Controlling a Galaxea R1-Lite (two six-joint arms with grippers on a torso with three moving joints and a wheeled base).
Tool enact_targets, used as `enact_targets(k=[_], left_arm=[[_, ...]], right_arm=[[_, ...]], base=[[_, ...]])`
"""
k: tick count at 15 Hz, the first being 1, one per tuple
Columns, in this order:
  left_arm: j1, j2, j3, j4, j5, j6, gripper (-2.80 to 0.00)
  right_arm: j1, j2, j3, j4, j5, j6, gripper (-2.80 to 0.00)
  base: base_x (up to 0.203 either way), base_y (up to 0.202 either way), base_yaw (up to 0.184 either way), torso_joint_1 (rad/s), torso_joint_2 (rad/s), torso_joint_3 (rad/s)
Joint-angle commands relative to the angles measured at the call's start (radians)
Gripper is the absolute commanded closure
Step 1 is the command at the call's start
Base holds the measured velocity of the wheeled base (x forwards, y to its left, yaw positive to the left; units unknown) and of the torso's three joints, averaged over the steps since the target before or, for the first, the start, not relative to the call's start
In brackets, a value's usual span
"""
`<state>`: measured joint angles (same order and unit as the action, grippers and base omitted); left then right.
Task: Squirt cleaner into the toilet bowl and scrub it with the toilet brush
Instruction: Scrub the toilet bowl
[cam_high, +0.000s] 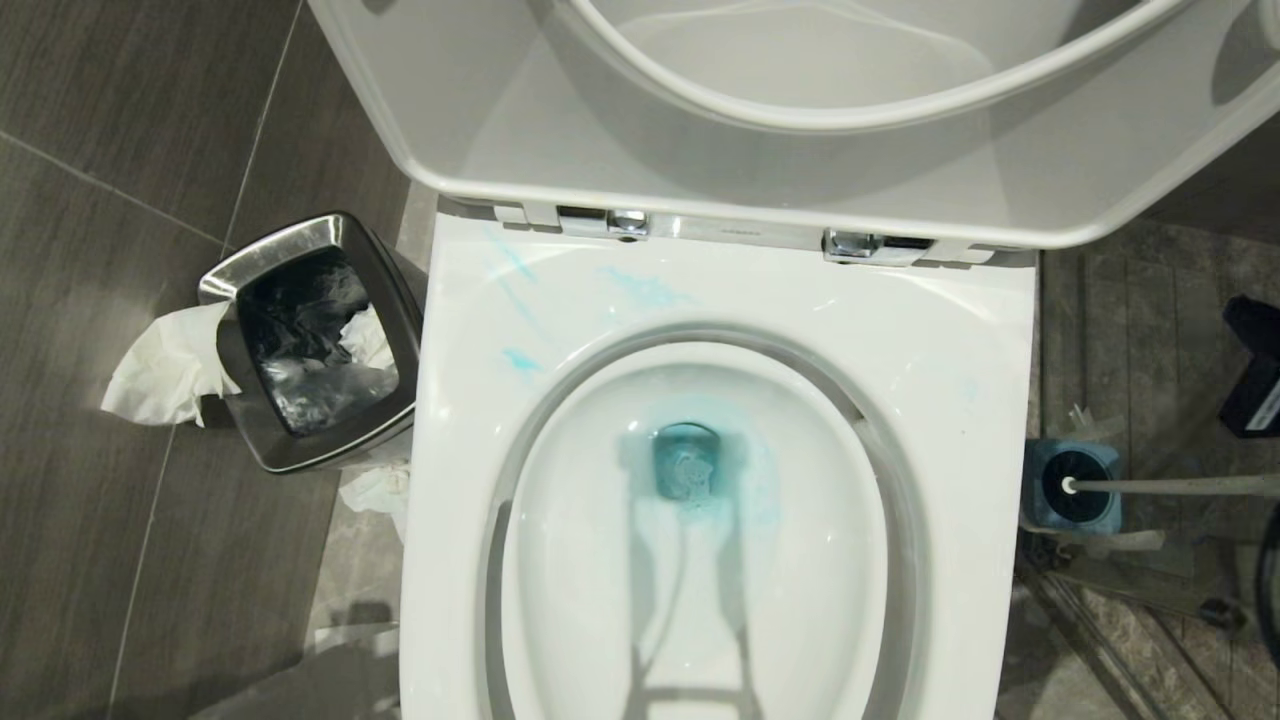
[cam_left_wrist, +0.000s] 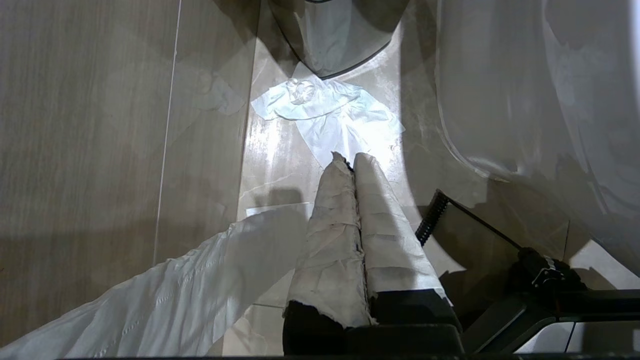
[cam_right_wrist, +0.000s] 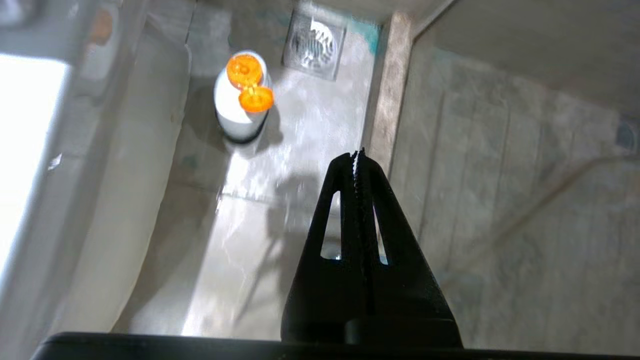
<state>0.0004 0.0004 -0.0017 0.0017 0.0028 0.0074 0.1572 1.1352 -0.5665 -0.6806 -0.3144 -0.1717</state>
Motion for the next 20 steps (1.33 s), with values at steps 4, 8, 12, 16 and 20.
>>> enact_targets(k=[4,8,12,16,20], left_arm=[[0.001,0.001,0.0,0.0,0.0,0.0,0.0],[0.001,0.001,0.0,0.0,0.0,0.0,0.0],[0.0,0.001,0.0,0.0,0.0,0.0,0.0],[0.001,0.001,0.0,0.0,0.0,0.0,0.0],[0.0,0.001,0.0,0.0,0.0,0.0,0.0]], right_arm=[[-0.259,-0.241,-0.163,0.57,0.356,0.089,0.0],[-0.364,-0.407,-0.066,0.706,0.559,0.089,0.0],[-0.442,-0.549,0.033,0.77,0.6,0.068,0.0],[-0.455,-0.654,0.122,0.928,0.595,0.042,0.0],[-0.484,-0.694,0.261,0.889,0.57,0.004,0.0]], base=[[0.0,0.0,0.0,0.0,0.0,0.0],[0.0,0.0,0.0,0.0,0.0,0.0],[0.0,0.0,0.0,0.0,0.0,0.0],[0.0,0.0,0.0,0.0,0.0,0.0],[0.0,0.0,0.0,0.0,0.0,0.0]])
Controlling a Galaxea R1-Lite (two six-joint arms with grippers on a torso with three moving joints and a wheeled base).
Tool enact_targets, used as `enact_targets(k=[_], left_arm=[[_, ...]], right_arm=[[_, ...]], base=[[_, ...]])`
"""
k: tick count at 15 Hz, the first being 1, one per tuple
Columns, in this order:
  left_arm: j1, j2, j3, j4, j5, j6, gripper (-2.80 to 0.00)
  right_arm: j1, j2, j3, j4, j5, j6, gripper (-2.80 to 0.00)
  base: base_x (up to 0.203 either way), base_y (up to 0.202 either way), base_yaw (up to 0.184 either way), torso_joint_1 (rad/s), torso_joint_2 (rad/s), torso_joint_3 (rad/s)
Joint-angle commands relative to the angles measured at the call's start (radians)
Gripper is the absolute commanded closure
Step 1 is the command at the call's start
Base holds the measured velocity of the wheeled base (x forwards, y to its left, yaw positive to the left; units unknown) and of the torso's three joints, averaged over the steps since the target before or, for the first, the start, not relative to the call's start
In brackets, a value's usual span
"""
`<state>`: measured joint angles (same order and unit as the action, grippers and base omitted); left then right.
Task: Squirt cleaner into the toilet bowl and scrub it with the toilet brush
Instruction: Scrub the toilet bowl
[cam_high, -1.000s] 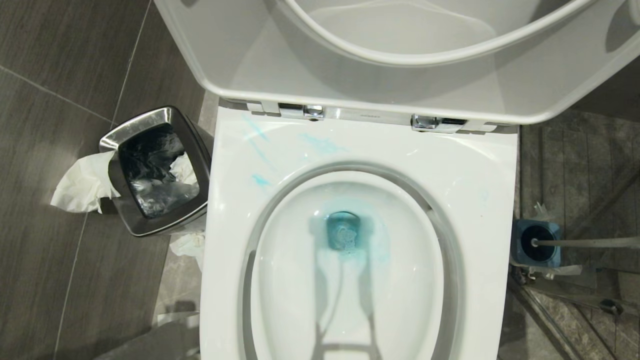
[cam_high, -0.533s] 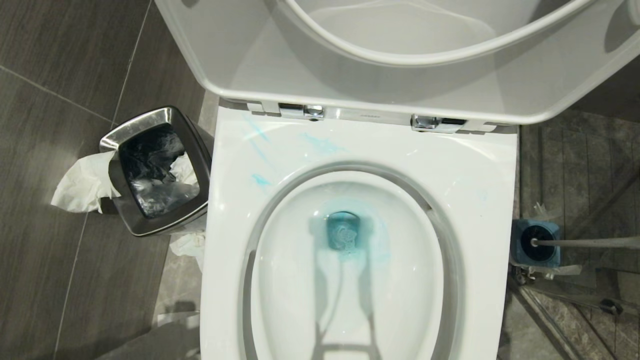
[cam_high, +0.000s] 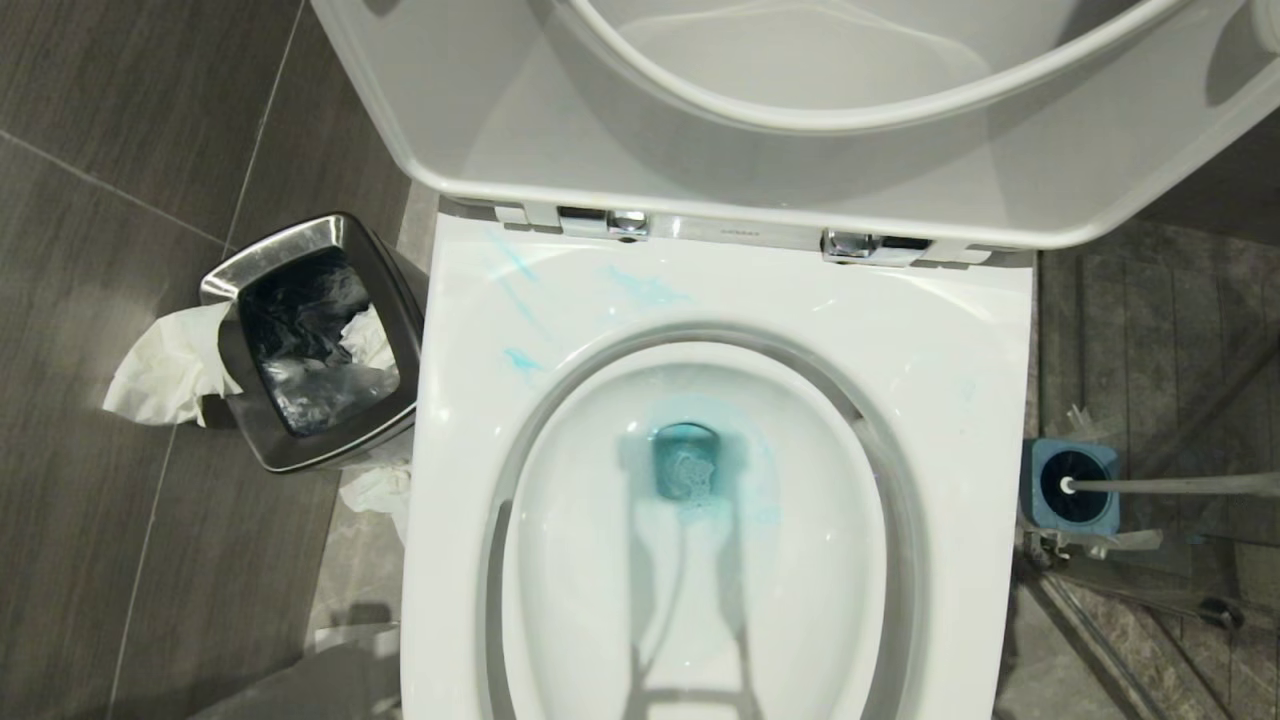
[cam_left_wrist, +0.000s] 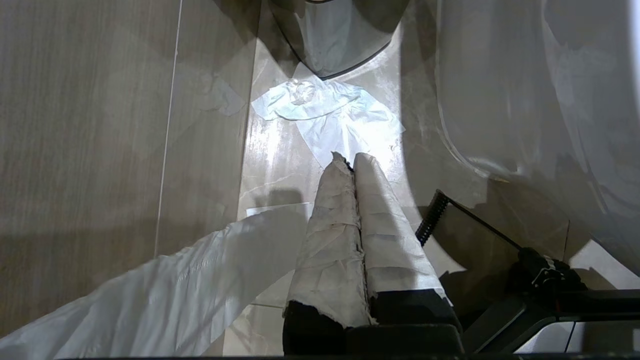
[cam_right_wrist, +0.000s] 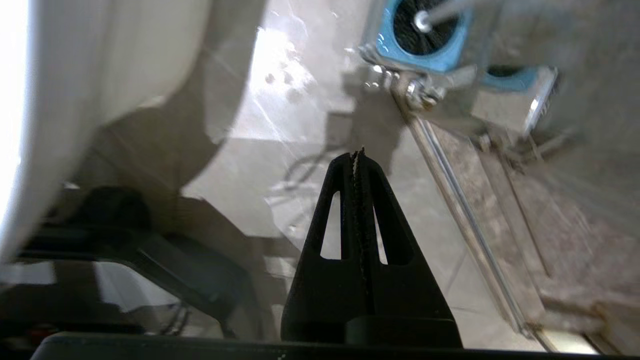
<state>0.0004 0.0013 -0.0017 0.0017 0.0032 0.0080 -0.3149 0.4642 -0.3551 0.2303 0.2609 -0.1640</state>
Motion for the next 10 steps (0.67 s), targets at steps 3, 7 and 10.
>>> enact_targets(k=[3,7,10], left_arm=[[0.001,0.0,0.0,0.0,0.0,0.0,0.0],[0.0,0.0,0.0,0.0,0.0,0.0,0.0],[0.001,0.0,0.0,0.0,0.0,0.0,0.0]], right_arm=[[-0.028,0.006,0.236,-0.267,-0.019,-0.008,0.0],[-0.033,0.125,0.354,-0.495,-0.05,0.0,0.0],[-0.033,0.245,0.354,-0.549,-0.058,0.01,0.0]], base=[[0.0,0.0,0.0,0.0,0.0,0.0],[0.0,0.0,0.0,0.0,0.0,0.0],[0.0,0.0,0.0,0.0,0.0,0.0]])
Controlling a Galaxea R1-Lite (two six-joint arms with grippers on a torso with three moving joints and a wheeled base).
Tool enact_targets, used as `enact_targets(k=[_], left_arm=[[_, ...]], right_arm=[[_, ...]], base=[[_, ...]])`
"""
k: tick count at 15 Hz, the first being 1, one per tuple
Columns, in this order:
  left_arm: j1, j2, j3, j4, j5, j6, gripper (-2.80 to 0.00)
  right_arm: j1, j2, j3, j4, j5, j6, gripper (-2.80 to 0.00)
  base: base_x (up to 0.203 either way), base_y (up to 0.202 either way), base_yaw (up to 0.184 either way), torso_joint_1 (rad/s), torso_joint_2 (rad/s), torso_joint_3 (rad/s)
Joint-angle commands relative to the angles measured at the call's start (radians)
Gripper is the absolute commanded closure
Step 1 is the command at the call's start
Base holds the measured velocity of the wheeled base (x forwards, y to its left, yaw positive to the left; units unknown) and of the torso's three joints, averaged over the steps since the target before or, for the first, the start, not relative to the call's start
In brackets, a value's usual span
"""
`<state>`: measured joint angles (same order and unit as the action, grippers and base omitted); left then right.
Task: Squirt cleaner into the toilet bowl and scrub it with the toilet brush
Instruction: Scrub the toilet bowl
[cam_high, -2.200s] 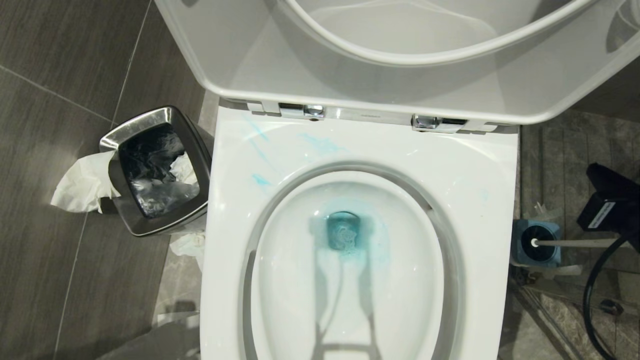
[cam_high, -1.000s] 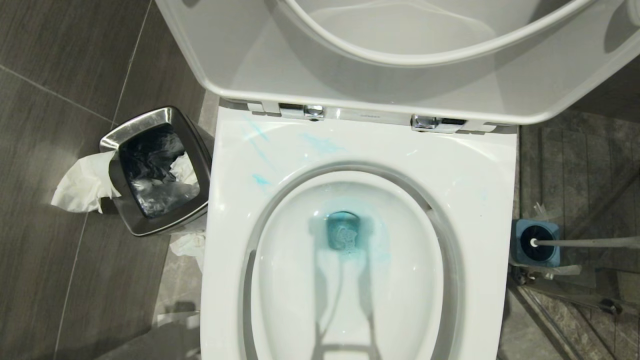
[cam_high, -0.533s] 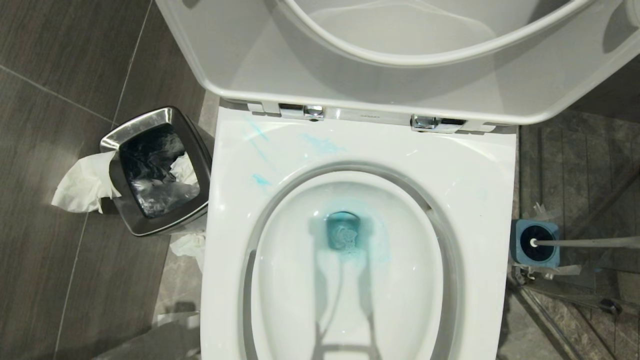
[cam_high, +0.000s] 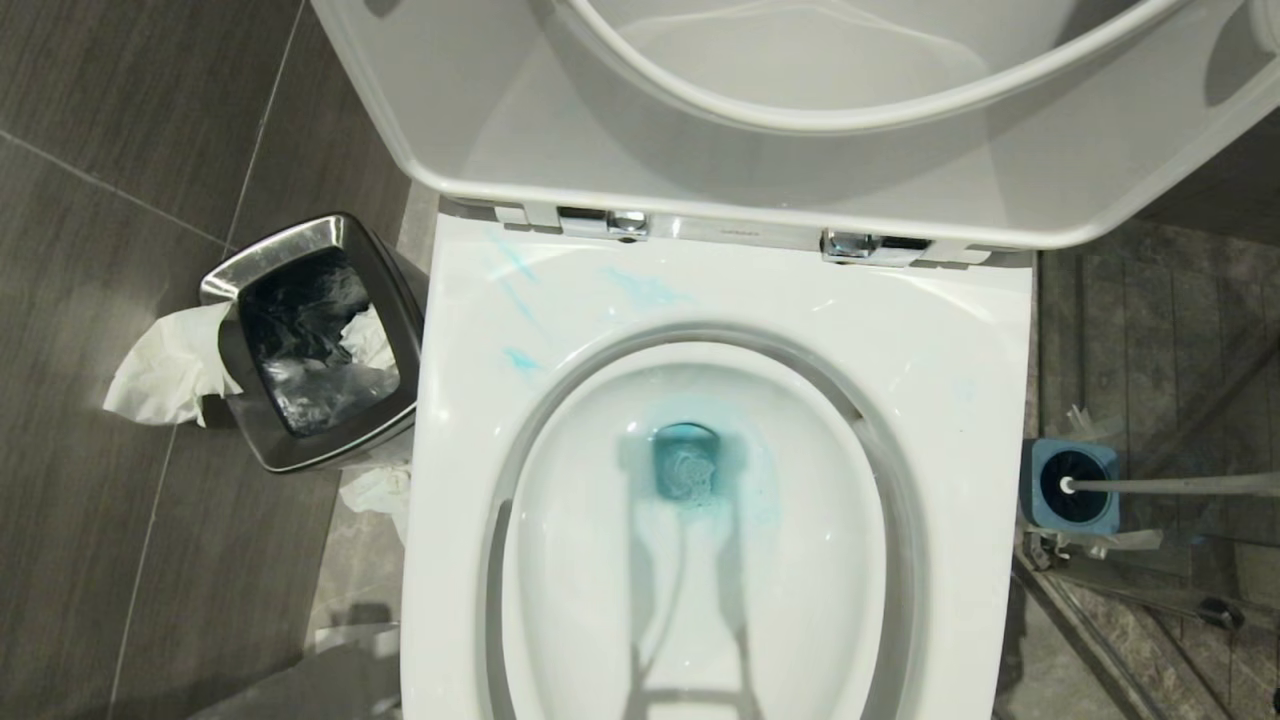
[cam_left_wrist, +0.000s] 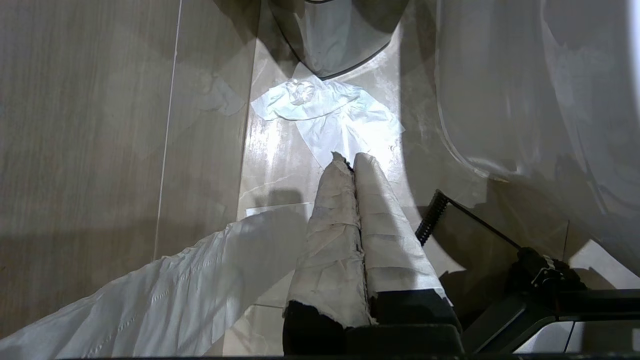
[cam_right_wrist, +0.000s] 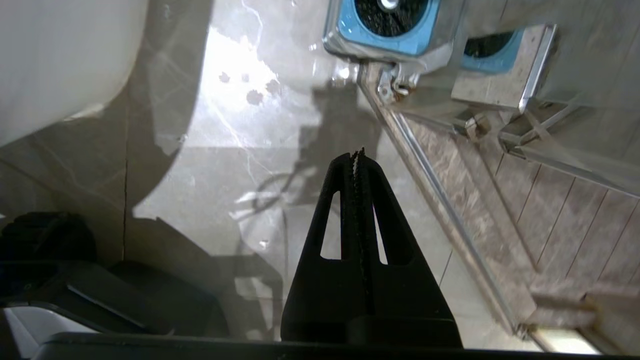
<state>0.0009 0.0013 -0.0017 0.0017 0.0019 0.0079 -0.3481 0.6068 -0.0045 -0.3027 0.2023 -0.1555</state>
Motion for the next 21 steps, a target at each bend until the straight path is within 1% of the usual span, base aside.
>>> enact_targets(k=[1,4,7,8,10,14,16,18,21], left_arm=[[0.0,0.0,0.0,0.0,0.001,0.0,0.0],[0.001,0.0,0.0,0.0,0.001,0.0,0.0],[0.001,0.0,0.0,0.0,0.001,0.0,0.0],[0.0,0.0,0.0,0.0,0.001,0.0,0.0],[0.0,0.0,0.0,0.0,0.001,0.0,0.0],[0.001,0.0,0.0,0.0,0.001,0.0,0.0],[-0.001,0.0,0.0,0.0,0.001,0.0,0.0],[0.0,0.0,0.0,0.0,0.001,0.0,0.0],[0.001,0.0,0.0,0.0,0.001,0.0,0.0]], right_arm=[[0.0,0.156,0.003,-0.036,0.0,0.004,0.0],[-0.003,0.33,0.003,-0.129,-0.001,0.005,0.0],[-0.005,0.46,0.003,-0.282,0.0,0.002,0.0],[-0.005,0.479,0.003,-0.325,0.0,-0.011,-2.8],[-0.006,0.51,0.003,-0.368,-0.001,-0.034,-2.8],[-0.008,0.569,0.003,-0.473,-0.012,-0.037,-2.8],[-0.031,0.631,0.003,-0.554,-0.034,-0.037,-2.8],[-0.068,0.697,0.003,-0.646,-0.038,-0.033,-2.8],[-0.075,0.802,0.002,-0.778,-0.038,-0.031,-2.8]], base=[[0.0,0.0,0.0,0.0,0.0,0.0],[0.0,0.0,0.0,0.0,0.0,0.0],[0.0,0.0,0.0,0.0,0.0,0.0],[0.0,0.0,0.0,0.0,0.0,0.0],[0.0,0.0,0.0,0.0,0.0,0.0],[0.0,0.0,0.0,0.0,0.0,0.0],[0.0,0.0,0.0,0.0,0.0,0.0],[0.0,0.0,0.0,0.0,0.0,0.0],[0.0,0.0,0.0,0.0,0.0,0.0]])
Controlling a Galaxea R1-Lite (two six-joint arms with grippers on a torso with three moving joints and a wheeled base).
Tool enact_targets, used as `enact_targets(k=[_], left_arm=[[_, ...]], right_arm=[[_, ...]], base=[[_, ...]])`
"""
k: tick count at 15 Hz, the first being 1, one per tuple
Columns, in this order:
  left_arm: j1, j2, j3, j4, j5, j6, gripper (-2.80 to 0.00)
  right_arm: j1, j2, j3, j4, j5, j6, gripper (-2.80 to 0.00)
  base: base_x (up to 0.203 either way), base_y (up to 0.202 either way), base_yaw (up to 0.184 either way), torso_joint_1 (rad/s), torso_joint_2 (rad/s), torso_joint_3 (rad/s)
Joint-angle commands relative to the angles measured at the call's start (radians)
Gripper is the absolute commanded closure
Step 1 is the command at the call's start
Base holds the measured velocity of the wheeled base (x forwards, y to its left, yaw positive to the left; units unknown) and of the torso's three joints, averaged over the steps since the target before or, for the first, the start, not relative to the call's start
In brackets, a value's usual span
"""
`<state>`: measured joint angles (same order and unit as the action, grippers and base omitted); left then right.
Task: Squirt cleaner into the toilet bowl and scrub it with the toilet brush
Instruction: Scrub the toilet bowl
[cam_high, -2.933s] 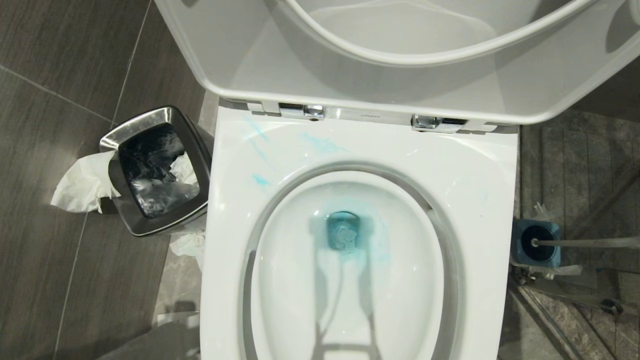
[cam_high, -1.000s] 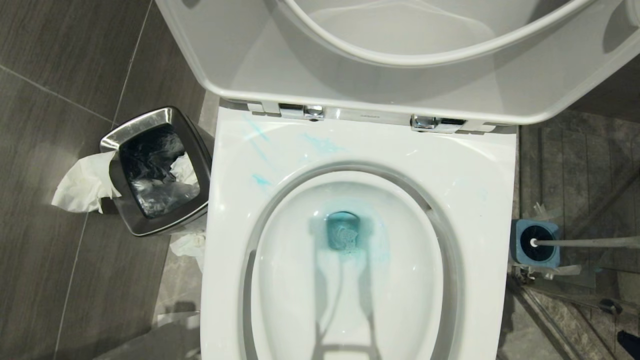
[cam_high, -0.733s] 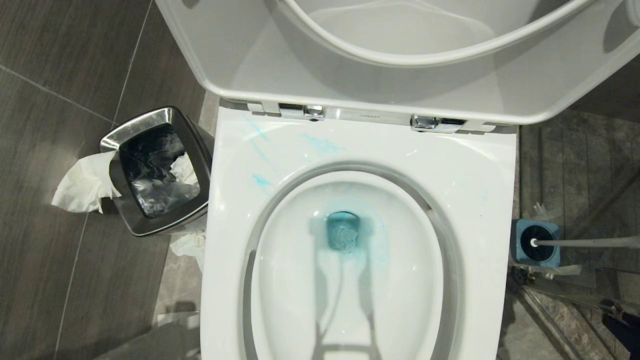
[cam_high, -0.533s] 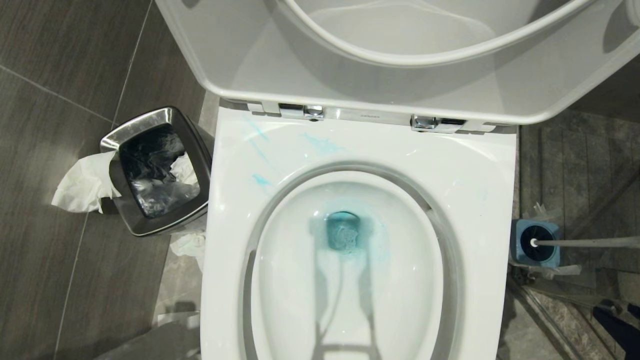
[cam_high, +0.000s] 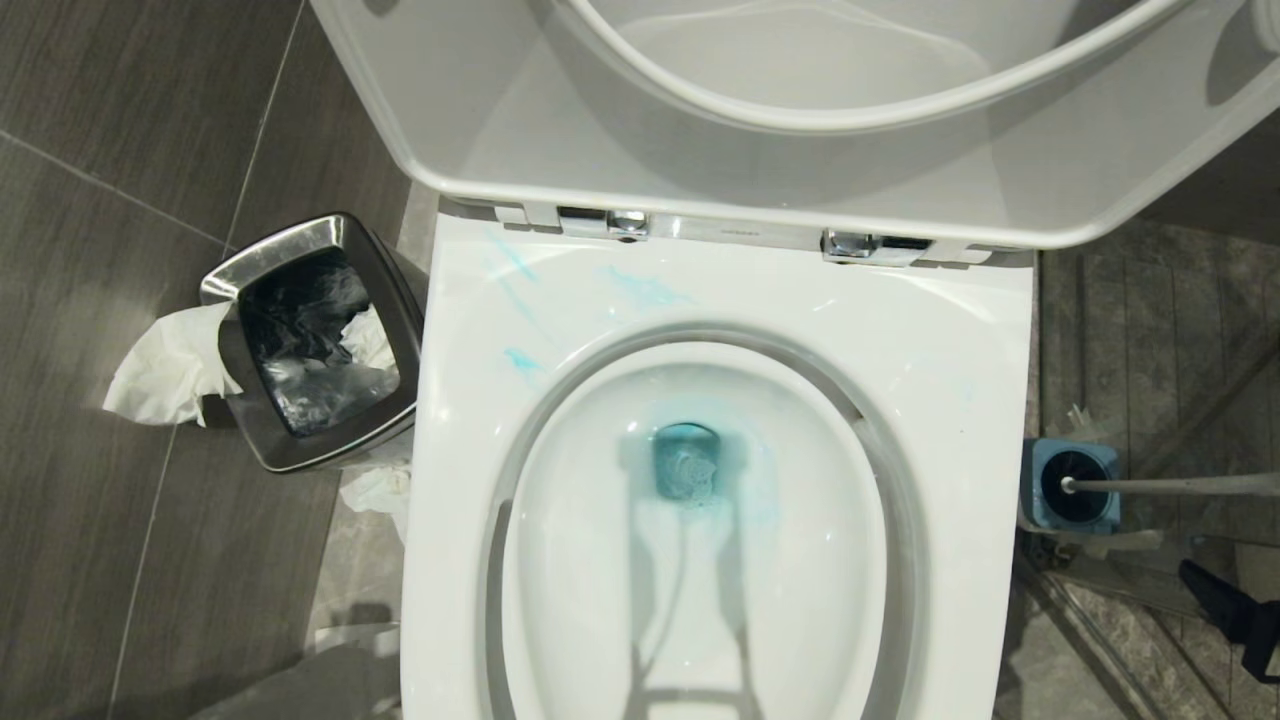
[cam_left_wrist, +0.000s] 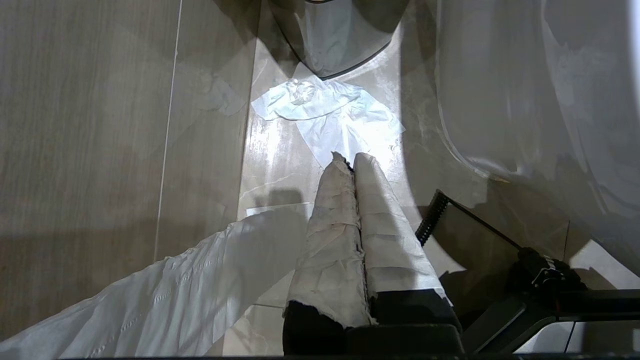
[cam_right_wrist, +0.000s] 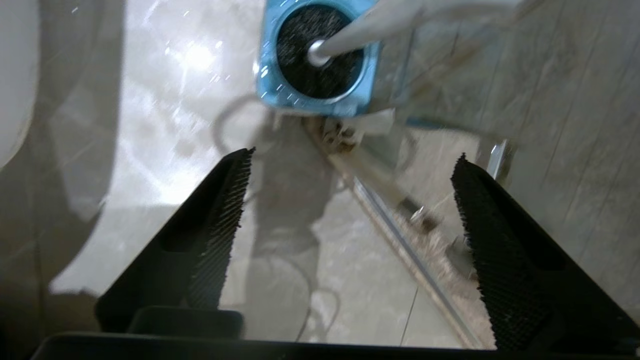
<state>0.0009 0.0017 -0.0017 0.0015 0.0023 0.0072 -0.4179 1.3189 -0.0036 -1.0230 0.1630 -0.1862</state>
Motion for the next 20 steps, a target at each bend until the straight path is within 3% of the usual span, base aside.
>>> enact_targets(k=[1,4,20], left_arm=[[0.001,0.0,0.0,0.0,0.001,0.0,0.0],[-0.001,0.0,0.0,0.0,0.001,0.0,0.0],[0.001,0.0,0.0,0.0,0.001,0.0,0.0]], right_arm=[[-0.005,0.126,0.0,-0.101,0.001,0.005,-2.8],[-0.005,0.197,-0.059,-0.164,0.002,0.016,-2.8],[0.001,0.293,-0.289,-0.167,0.009,0.013,-2.8]], base=[[0.0,0.0,0.0,0.0,0.0,0.0],[0.0,0.0,0.0,0.0,0.0,0.0],[0.0,0.0,0.0,0.0,0.0,0.0]])
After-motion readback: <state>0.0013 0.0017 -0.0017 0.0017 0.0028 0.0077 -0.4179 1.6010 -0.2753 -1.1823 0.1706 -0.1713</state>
